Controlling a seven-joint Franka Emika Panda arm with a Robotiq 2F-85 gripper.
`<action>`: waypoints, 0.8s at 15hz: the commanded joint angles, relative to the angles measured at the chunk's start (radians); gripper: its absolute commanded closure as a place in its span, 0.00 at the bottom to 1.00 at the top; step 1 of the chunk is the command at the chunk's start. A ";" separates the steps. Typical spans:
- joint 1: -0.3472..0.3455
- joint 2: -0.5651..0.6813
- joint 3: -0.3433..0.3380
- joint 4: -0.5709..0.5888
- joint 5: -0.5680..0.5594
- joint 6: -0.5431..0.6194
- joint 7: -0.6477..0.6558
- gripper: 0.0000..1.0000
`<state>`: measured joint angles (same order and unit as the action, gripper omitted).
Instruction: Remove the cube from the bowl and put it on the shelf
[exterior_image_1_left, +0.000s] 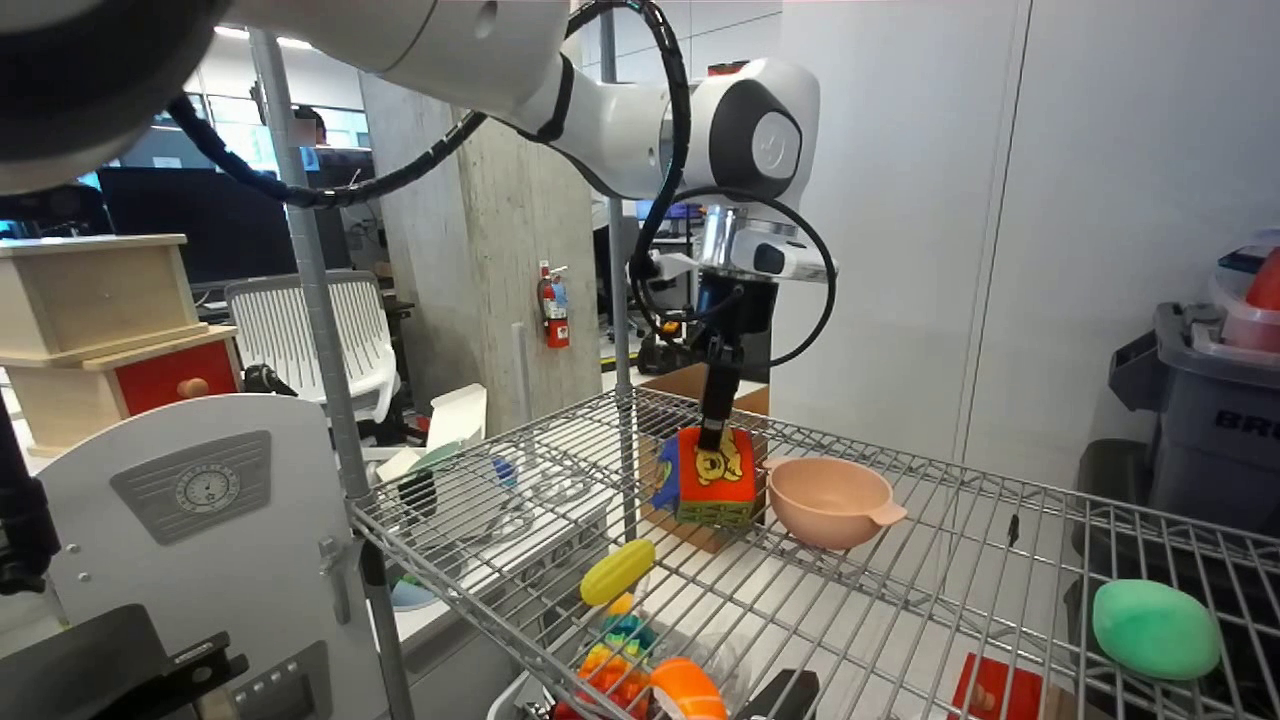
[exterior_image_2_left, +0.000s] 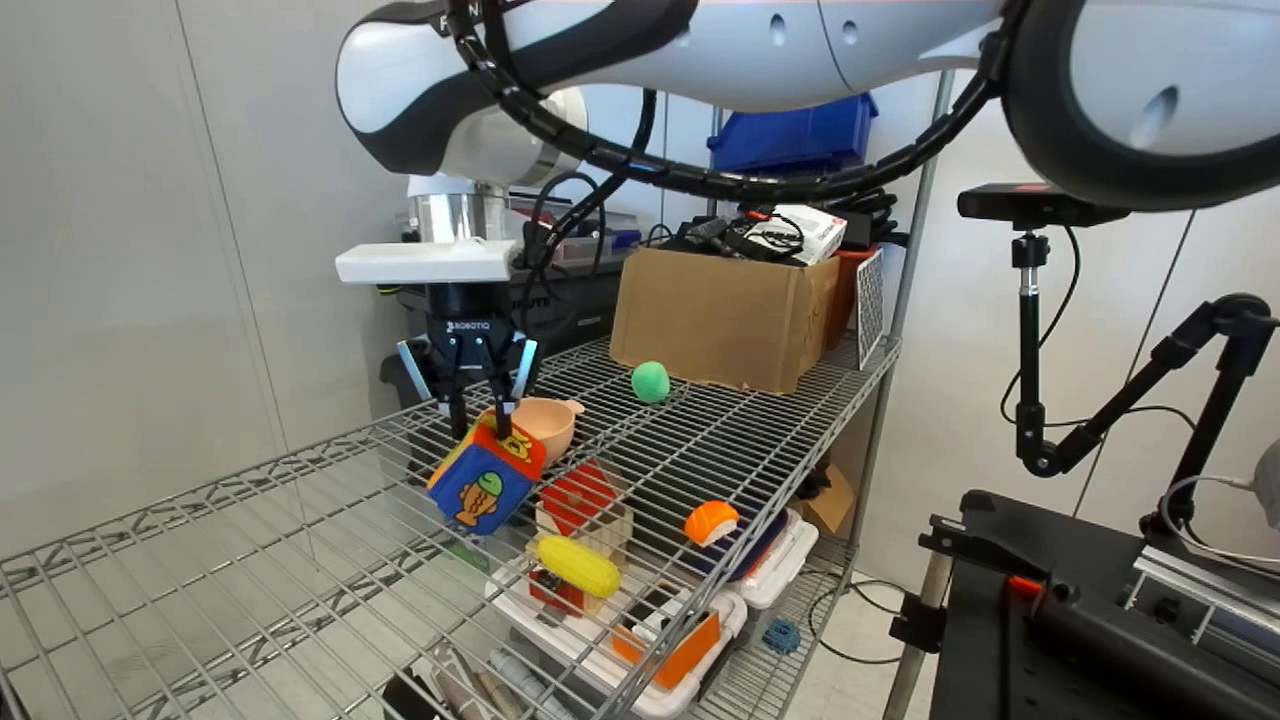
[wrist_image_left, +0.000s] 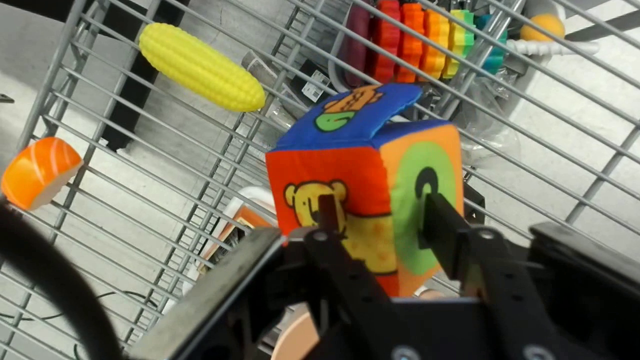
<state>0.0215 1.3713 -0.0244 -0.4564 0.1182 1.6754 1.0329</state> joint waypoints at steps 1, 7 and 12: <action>0.004 0.014 0.005 0.031 -0.006 0.010 0.027 0.22; 0.001 -0.026 0.052 0.005 0.022 0.052 -0.024 0.00; 0.010 -0.061 0.084 0.004 0.030 0.090 -0.066 0.00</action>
<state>0.0305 1.3398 0.0393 -0.4475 0.1258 1.7466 0.9993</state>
